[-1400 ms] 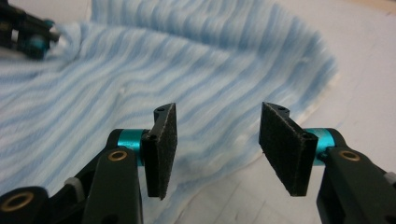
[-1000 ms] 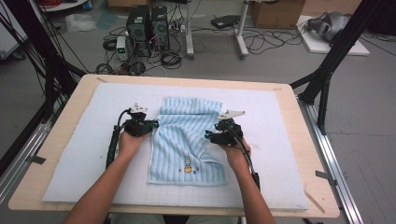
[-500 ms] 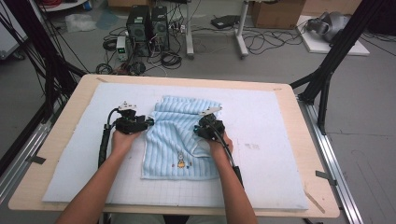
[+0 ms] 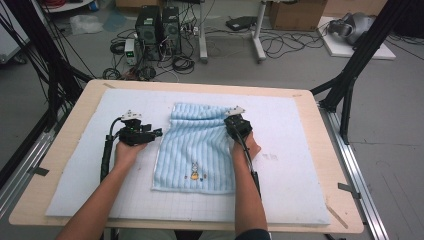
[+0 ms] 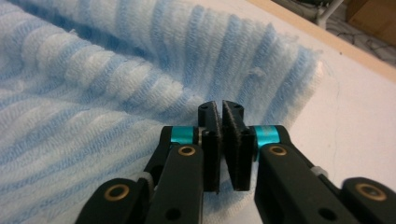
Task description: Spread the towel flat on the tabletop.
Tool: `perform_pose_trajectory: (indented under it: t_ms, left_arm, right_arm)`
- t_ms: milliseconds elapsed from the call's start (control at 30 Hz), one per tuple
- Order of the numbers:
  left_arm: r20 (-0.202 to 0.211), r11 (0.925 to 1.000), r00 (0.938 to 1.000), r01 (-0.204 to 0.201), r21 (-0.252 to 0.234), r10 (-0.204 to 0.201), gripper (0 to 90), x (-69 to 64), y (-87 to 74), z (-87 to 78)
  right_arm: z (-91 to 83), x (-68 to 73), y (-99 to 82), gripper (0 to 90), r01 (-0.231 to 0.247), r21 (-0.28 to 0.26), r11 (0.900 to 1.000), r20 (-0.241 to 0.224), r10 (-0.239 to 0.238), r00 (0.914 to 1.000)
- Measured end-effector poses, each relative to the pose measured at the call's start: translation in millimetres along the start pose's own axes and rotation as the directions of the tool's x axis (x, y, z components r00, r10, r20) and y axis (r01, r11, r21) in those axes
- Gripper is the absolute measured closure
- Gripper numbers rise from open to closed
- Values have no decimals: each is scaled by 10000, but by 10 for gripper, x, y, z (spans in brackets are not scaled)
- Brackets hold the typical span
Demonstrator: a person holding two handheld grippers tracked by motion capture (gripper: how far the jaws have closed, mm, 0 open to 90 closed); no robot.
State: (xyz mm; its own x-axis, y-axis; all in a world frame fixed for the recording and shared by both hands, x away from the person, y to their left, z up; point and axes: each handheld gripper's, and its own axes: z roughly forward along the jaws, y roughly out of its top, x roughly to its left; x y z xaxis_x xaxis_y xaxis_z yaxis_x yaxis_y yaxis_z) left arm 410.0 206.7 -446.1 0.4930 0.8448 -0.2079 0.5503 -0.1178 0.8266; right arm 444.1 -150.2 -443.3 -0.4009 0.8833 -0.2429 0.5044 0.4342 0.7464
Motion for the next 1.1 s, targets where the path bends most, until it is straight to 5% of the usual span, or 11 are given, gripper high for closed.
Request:
perform_pose_trajectory:
  t_ms: [133,333,500,567,633,700,800,933,1000,1100]
  left_arm:
    - [269,9995,9994,-214,-226,220,434,-46,-21,-88]
    - [882,9986,9948,-494,-188,509,428,-168,-133,-225]
    - [1453,9964,9858,-843,-47,841,426,-371,-232,-317]
    - [1527,9962,9845,-866,-47,863,426,-420,-257,-327]
    - [1518,9960,9844,-893,-30,887,426,-467,-272,-328]
    - [1514,9959,9844,-900,-63,899,415,-506,-291,-342]
    - [1513,9958,9843,-909,-97,913,414,-549,-338,-369]
    - [1408,9958,9859,-912,-8,904,409,-540,-394,-415]
    - [1414,9964,9865,-847,86,826,409,-515,-424,-429]
    - [1337,9976,9890,-670,183,640,407,-501,-472,-461]
  right_arm:
    - [-111,-46,7,687,-449,-709,9965,-405,421,9983]
    - [-428,-12,-21,618,-130,-1351,9907,-1366,-57,9906]
    - [-829,-16,-212,597,-97,-1829,9831,-1994,-274,9795]
    - [-949,-39,-318,598,-696,-1793,9813,-2777,174,9605]
    - [-1002,-32,-408,594,-1215,-1343,9835,-3560,666,9321]
    - [-987,29,-501,579,-1114,-871,9899,-3821,701,9215]
    - [-875,80,-599,590,-1222,-242,9922,-3731,1044,9219]
    - [-772,92,-645,828,-886,377,9954,-3220,960,9418]
    - [-761,76,-647,863,-965,423,9944,-3098,1049,9450]
    - [-763,38,-625,834,-722,555,9958,-2096,823,9743]
